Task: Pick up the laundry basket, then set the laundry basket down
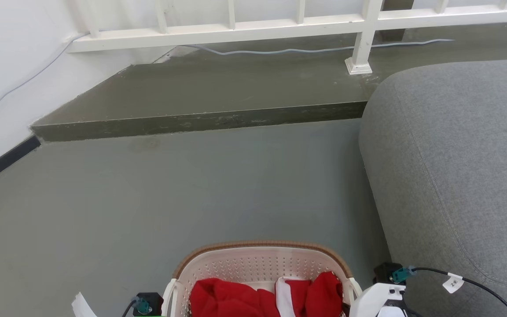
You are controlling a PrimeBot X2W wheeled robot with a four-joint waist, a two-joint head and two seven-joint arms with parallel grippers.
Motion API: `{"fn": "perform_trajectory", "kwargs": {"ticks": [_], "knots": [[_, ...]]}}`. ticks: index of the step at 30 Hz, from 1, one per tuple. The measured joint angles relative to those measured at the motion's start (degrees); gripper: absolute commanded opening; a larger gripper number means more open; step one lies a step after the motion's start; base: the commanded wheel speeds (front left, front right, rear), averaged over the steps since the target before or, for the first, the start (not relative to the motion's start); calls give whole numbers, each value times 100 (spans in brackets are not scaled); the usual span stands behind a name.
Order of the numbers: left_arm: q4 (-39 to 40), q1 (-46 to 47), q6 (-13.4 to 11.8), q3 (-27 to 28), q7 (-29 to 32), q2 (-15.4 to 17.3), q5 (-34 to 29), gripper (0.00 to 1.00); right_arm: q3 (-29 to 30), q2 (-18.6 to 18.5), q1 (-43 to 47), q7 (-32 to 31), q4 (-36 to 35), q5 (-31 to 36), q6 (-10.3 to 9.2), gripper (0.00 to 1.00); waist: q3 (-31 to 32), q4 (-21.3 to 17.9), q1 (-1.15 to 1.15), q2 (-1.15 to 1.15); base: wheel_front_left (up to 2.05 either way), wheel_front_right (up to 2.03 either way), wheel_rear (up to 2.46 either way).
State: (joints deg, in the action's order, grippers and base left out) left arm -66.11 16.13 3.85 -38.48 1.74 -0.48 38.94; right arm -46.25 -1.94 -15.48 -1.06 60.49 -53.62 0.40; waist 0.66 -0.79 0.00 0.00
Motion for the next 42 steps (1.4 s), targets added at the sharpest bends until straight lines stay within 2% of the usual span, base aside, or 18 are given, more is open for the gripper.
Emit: {"fn": "perform_trajectory", "kwargs": {"ticks": [17, 42], "knots": [[141, -26, -183, -122, 24, 40, 75, 0, -215, -35, -1, 1, -82, -209, -145, 0, -4, 1, 0, 0, 0, 0, 0], [252, -71, -342, -231, 13, 69, 334, 0, -467, -58, -111, 53, -113, -345, -254, 0, -181, -50, 0, 0, 0, 0, 0]]}}
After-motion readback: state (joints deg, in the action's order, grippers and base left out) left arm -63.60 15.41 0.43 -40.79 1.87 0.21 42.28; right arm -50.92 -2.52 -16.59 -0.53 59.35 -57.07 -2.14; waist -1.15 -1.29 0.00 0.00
